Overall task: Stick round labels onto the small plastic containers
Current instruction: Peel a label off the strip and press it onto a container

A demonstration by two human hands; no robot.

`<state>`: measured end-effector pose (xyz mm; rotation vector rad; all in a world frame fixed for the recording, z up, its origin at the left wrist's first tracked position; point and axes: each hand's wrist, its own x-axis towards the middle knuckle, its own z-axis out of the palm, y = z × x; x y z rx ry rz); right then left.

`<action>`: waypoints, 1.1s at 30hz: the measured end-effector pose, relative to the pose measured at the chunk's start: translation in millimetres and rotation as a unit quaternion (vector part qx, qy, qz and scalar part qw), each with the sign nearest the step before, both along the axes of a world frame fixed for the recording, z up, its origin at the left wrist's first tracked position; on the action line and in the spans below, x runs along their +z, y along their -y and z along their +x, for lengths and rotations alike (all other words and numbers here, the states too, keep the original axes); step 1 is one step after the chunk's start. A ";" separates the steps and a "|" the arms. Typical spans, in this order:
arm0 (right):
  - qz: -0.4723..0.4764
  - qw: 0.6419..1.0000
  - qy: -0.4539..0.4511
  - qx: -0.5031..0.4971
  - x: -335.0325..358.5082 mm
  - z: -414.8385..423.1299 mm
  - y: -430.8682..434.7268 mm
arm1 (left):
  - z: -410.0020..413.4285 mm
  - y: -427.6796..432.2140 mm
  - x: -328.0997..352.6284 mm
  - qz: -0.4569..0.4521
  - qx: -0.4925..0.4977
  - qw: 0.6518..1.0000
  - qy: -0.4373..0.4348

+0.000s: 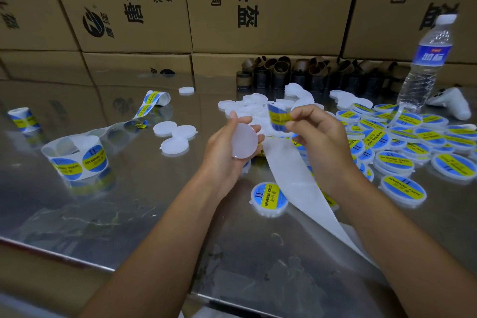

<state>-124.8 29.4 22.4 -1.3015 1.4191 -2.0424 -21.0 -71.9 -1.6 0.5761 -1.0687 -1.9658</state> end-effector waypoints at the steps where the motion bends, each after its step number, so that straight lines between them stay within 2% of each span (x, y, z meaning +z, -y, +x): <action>1: 0.004 0.999 0.007 0.039 0.6 2.4 -0.8 | 0.7 0.3 0.7 0.018 -0.026 0.999 -0.017; 4: 0.026 0.990 -0.004 0.138 -0.2 10.1 -3.4 | 1.7 -1.7 1.6 0.052 -0.093 0.993 -0.052; 8: 0.078 0.983 -0.015 0.165 -4.0 13.7 -3.5 | 0.4 -2.2 1.5 0.034 -0.122 0.991 -0.047; 13: 0.110 0.986 -0.026 0.120 -7.3 11.7 -0.6 | 0.4 -3.3 2.3 0.026 -0.143 0.988 -0.058; 21: 0.108 0.994 0.003 0.018 -9.1 6.4 3.7 | -1.7 -4.3 1.2 0.026 -0.130 0.989 -0.069; 33: 0.123 0.992 0.010 -0.025 -9.7 6.1 3.2 | -1.9 -9.0 2.7 0.016 -0.158 0.986 -0.051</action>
